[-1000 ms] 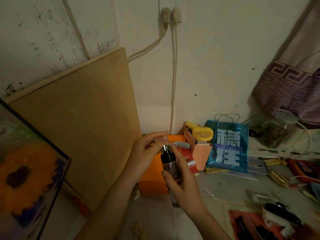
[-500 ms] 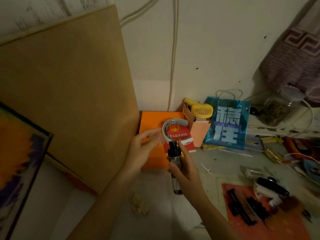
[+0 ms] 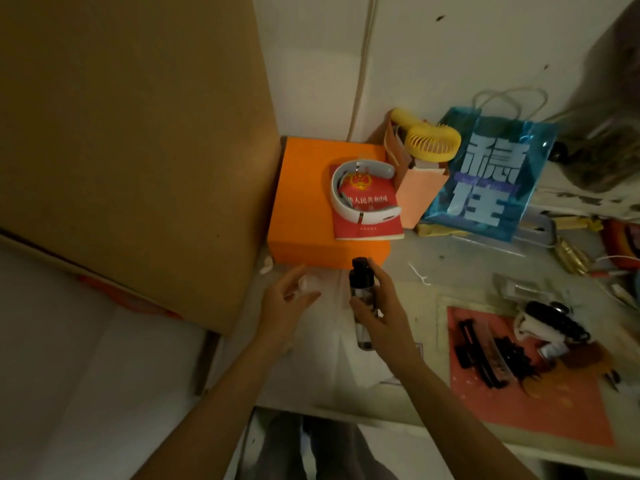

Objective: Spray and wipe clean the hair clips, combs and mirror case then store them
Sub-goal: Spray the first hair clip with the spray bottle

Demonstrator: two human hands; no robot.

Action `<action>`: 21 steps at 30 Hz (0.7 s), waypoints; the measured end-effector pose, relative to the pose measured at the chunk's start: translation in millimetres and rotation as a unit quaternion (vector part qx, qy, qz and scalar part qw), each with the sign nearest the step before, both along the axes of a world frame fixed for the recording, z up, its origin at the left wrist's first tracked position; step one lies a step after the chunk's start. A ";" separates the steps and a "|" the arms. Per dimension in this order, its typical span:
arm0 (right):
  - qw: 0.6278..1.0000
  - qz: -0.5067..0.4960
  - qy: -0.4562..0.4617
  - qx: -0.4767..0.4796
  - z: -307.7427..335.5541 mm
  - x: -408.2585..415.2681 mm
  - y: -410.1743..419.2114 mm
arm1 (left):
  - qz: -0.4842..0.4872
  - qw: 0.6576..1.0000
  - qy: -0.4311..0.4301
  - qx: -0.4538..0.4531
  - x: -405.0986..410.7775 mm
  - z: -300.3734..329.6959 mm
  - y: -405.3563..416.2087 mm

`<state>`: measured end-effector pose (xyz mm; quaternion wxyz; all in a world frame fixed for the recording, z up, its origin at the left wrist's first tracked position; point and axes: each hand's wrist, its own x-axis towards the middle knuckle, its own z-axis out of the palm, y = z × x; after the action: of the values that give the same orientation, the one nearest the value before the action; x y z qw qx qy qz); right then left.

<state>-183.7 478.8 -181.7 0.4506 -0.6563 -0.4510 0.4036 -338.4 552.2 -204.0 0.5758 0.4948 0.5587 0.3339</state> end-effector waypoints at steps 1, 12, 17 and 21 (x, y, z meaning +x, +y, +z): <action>1.000 -0.001 -0.005 -0.005 -4.7 0.7 -0.8 | 0.002 1.000 0.010 -0.012 -0.9 -9.3 -2.7; 0.997 -0.004 0.020 -0.069 -56.9 4.0 -5.2 | 0.009 0.995 0.064 -0.072 5.6 -74.9 -15.0; 0.996 -0.016 0.027 -0.080 -71.8 6.3 -5.3 | 0.045 0.994 0.072 -0.069 7.7 -91.1 -5.3; 0.996 -0.026 0.037 -0.080 -78.1 6.2 -4.2 | 0.087 0.991 0.093 -0.033 2.0 -99.6 15.5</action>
<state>-177.4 474.7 -259.8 0.4232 -0.6862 -0.3831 0.4509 -336.3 567.7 -303.6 0.5060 0.4536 0.6615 0.3170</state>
